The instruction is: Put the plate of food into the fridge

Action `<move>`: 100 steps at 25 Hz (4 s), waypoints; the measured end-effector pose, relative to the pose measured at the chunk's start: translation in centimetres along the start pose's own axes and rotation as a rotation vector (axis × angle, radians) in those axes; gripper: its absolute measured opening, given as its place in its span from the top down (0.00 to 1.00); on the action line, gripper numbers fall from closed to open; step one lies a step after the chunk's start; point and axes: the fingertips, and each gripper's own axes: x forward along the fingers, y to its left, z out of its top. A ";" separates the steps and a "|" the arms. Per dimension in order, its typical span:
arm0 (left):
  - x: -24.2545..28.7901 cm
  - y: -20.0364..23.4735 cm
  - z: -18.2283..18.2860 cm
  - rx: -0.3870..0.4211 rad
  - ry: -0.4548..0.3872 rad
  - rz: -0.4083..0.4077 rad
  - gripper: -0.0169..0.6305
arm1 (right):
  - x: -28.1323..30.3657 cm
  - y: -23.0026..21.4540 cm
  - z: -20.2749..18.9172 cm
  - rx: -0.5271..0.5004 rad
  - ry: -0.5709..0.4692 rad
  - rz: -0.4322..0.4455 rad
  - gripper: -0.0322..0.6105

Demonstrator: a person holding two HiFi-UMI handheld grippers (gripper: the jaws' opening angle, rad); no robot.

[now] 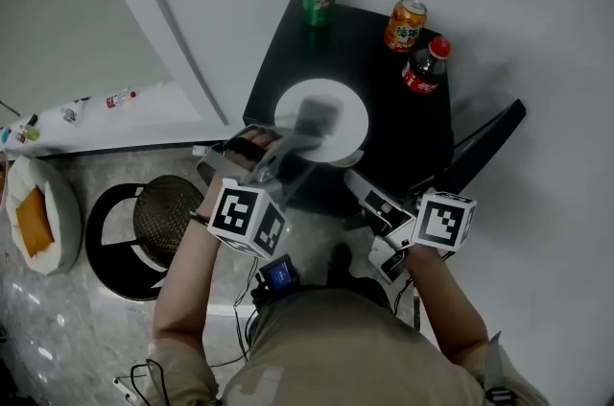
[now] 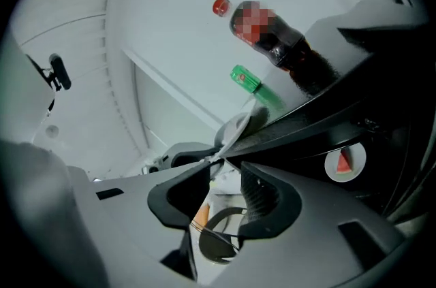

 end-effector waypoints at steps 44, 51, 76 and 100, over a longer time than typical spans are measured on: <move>-1.2 -3.1 1.3 0.086 -0.042 0.022 0.89 | 2.6 -1.0 -0.7 0.433 -0.055 0.107 0.84; -3.5 -4.3 1.5 0.082 -0.067 0.024 0.89 | 2.2 0.7 -2.6 0.444 -0.082 0.096 0.85; -8.5 -12.0 4.2 0.081 -0.155 -0.051 0.85 | -2.8 2.9 -10.9 0.580 -0.218 0.015 0.88; -5.9 -18.8 14.3 0.037 -0.075 -0.103 0.84 | -14.7 0.4 -13.2 0.644 -0.220 0.052 0.89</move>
